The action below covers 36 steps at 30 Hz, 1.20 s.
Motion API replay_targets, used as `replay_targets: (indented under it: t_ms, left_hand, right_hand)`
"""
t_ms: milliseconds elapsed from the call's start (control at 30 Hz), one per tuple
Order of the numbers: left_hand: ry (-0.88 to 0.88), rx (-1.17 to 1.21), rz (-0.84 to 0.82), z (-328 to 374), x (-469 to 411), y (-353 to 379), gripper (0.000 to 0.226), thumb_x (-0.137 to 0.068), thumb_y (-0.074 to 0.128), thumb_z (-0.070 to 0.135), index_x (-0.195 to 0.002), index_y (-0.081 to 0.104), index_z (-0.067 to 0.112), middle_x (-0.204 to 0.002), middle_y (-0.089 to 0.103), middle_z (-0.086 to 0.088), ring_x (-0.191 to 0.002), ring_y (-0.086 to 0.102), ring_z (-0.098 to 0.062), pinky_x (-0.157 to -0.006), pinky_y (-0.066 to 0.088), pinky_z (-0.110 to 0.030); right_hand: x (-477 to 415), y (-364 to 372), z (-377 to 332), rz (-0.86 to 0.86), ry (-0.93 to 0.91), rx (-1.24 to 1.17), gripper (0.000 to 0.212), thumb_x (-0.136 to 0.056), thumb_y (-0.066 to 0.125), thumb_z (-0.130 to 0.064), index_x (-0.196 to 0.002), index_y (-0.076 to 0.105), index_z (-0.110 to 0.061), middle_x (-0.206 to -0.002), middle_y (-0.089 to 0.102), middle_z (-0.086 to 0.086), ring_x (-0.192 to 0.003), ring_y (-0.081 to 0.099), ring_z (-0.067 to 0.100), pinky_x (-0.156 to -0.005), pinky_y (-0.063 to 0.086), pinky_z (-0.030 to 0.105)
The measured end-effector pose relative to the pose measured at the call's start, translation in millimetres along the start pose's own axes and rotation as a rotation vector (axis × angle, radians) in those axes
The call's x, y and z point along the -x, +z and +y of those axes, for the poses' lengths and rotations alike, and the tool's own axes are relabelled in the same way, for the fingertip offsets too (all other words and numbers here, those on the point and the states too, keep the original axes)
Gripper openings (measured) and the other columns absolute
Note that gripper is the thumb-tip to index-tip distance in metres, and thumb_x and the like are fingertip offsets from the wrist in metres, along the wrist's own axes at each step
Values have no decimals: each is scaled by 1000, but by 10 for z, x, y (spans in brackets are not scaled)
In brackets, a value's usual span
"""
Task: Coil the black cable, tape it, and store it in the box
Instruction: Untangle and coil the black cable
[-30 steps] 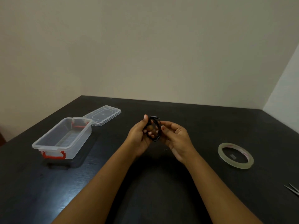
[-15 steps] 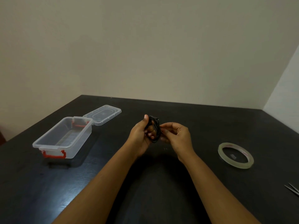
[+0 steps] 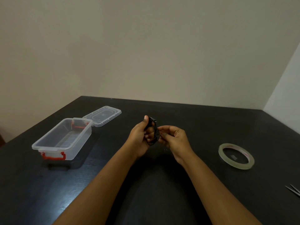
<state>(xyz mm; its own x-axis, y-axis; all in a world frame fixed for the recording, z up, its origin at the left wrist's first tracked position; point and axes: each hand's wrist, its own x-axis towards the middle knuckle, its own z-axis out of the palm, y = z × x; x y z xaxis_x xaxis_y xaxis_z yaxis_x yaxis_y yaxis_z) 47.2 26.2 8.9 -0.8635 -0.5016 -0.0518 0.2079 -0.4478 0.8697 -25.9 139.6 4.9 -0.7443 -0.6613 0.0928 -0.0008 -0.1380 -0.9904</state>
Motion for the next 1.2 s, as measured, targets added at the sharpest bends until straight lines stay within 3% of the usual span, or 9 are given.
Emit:
replay_targets:
  t_ms: [133,367,467,567,700,833,1000,1200]
  left_hand:
    - [-2,24,-15,-11,-15,13,49,-96,43,44,-55,51,18,-48,27,4,-41,26,-9,-44,27,-22]
    - [-13,-15,-17,-18,2,25,45,-96,42,43,-60,45,17,-48,30,4,-42,28,-9,-47,28,-23]
    - [19,-87,-20,-27,1,29,45,-97,41,42,-60,47,17,-48,31,4,-42,28,-9,-48,27,-23]
    - [74,-141,12,-35,-12,21,38,-97,42,40,-77,57,11,-49,35,5,-45,32,-8,-50,30,-22]
    - [81,-119,31,-54,-19,15,36,-96,44,38,-91,61,6,-49,37,5,-48,35,-8,-53,34,-24]
    - [59,-40,32,-54,-1,35,40,-97,43,35,-108,60,1,-49,37,4,-49,38,-8,-56,37,-24]
    - [43,-49,41,-61,44,83,31,-98,43,33,-103,60,7,-48,42,5,-48,44,-7,-59,44,-24]
    - [21,21,22,-62,88,155,29,-99,40,29,-96,56,5,-53,42,1,-53,43,-12,-64,43,-29]
  right_hand:
    - [-2,33,-22,16,27,-36,19,-93,53,2,-91,68,-10,-87,68,4,-76,65,10,-66,55,20]
    - [2,17,-7,-11,68,-24,16,-94,52,-3,-98,66,-10,-91,69,5,-75,65,11,-65,55,21]
    - [8,-9,-16,-50,105,-77,19,-98,49,-16,-103,66,-11,-93,69,7,-78,66,13,-67,55,25]
    - [20,-35,-41,-100,114,-135,30,-94,53,-32,-109,65,-8,-94,72,6,-82,69,16,-71,55,29]
    - [17,-9,-18,-19,38,-27,26,-87,65,-15,-111,57,-10,-98,71,9,-86,69,19,-70,56,28]
    - [-5,-15,10,21,22,-12,17,-86,67,-11,-98,54,-12,-94,70,10,-86,69,22,-69,57,30]
    - [-7,27,61,16,-54,152,11,-88,65,-18,-90,57,-11,-93,71,13,-83,69,20,-73,56,32]
    - [-48,-33,82,89,-50,97,8,-90,62,-9,-92,55,-13,-91,71,12,-86,70,24,-78,57,38]
